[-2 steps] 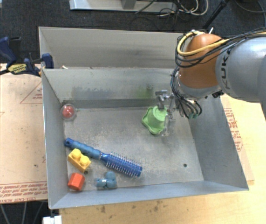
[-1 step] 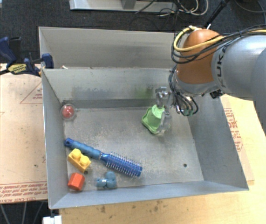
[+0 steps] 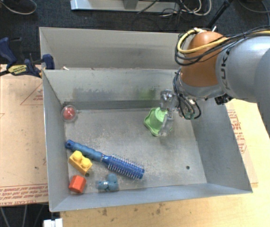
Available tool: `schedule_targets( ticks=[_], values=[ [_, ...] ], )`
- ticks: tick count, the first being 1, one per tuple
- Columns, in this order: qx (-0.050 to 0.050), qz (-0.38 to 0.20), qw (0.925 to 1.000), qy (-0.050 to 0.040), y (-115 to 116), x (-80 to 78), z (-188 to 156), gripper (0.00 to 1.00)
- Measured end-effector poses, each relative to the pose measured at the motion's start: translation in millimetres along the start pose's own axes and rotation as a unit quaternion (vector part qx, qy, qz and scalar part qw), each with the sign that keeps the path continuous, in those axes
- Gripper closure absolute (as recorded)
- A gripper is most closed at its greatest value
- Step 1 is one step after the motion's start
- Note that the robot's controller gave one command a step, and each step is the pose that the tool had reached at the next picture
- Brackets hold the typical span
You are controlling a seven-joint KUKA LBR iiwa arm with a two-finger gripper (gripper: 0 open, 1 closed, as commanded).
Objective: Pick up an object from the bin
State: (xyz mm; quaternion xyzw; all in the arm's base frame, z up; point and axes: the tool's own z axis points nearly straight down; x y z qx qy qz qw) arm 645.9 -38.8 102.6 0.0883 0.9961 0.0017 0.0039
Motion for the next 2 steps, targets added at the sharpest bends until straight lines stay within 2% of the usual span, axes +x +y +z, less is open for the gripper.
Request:
schedule_targets(
  ticks=[1,2],
  values=[
    [-0.003,0.049,0.9987,-0.0096,-0.4,-4.5,20.9,0.0],
    [-0.002,0.018,0.9998,-0.0091,-7.0,-9.1,21.3,0.0]
  ],
)
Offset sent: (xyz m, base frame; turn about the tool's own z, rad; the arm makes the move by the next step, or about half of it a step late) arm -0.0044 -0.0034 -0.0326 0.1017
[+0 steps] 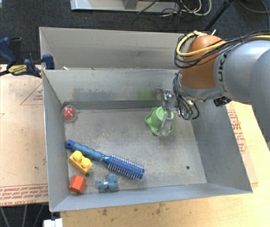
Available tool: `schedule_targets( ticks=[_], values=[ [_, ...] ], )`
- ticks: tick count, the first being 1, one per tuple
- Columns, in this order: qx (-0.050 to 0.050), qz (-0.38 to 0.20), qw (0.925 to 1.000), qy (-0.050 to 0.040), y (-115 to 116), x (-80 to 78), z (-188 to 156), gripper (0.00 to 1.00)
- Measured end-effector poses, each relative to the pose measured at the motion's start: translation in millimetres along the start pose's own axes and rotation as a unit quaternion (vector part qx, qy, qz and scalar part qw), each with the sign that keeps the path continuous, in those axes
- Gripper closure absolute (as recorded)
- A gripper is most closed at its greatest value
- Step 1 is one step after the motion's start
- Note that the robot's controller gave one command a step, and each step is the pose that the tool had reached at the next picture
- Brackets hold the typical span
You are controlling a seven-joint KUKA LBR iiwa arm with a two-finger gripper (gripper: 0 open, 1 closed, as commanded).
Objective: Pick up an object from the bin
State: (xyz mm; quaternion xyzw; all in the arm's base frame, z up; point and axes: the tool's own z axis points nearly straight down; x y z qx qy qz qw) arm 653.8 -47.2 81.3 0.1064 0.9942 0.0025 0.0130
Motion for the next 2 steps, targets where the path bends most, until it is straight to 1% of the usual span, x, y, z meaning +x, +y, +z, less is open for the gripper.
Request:
schedule_targets(
  ticks=[1,2],
  values=[
    [0.0,0.0,1.0,0.0002,0.0,-1.5,-3.2,1.0],
    [0.002,-0.001,1.0,0.008,1.7,-5.0,-29.7,1.0]
  ],
)
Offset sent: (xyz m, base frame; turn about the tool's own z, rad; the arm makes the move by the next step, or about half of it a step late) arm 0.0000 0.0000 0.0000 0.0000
